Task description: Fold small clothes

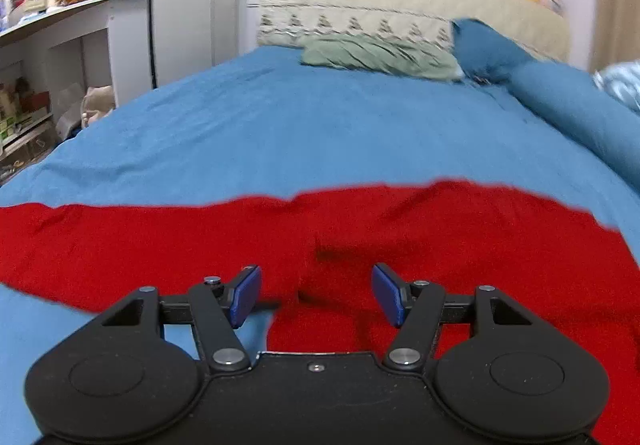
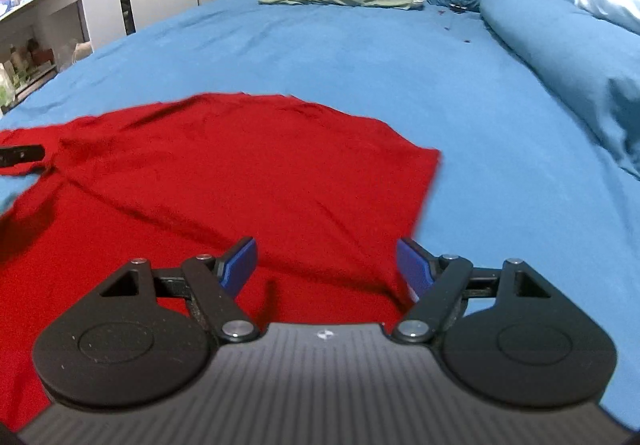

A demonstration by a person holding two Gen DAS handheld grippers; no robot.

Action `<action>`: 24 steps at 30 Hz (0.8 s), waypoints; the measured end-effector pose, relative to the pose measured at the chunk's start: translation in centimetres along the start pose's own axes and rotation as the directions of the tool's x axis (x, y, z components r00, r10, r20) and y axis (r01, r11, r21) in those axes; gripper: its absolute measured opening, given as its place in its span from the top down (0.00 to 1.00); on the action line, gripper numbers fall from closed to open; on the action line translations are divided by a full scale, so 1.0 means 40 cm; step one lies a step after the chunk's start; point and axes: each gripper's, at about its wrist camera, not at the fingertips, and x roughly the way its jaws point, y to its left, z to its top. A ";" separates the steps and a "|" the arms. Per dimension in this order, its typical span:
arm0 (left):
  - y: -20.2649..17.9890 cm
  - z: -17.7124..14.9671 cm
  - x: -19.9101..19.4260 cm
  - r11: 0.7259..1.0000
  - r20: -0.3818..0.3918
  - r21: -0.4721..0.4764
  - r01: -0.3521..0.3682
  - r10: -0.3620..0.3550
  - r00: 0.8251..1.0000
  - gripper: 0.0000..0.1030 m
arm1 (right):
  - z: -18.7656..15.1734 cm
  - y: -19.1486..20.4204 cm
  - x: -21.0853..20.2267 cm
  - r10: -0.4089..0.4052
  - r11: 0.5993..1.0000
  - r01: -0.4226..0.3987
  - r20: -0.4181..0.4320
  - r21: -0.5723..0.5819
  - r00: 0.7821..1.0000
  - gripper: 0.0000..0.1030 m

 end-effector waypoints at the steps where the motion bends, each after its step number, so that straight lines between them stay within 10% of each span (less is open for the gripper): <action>1: 0.007 0.016 0.021 1.000 -0.003 -0.024 0.009 -0.009 1.000 0.36 | 0.009 0.008 0.017 0.010 1.000 -0.009 -0.006 0.020 1.000 0.11; 9: -0.015 0.073 0.224 0.995 -0.198 -0.039 0.090 -0.096 0.976 0.69 | 0.032 0.064 0.068 0.037 0.999 -0.037 -0.009 0.035 0.999 0.11; 11: -0.033 0.059 0.200 0.998 -0.157 0.016 0.067 -0.064 0.985 0.89 | 0.030 0.065 0.076 0.037 0.999 -0.036 -0.016 0.040 0.999 0.11; 14: -0.059 0.043 0.133 0.994 -0.012 0.098 0.039 -0.038 0.999 0.90 | 0.025 0.058 0.080 0.034 0.998 -0.034 -0.014 0.049 0.999 0.11; 20: -0.086 -0.004 0.058 0.972 0.215 0.188 -0.140 0.099 0.972 0.65 | 0.012 0.050 0.091 0.023 0.998 -0.022 -0.014 0.064 1.000 0.11; 22: -0.084 -0.016 0.043 0.976 0.232 0.185 -0.114 0.070 0.970 0.34 | 0.008 0.050 0.097 0.024 0.998 -0.023 -0.016 0.063 1.000 0.11; 24: -0.094 -0.028 0.020 0.978 0.236 0.206 -0.030 -0.020 0.972 0.34 | 0.005 0.049 0.100 0.026 0.998 -0.026 -0.014 0.057 1.000 0.11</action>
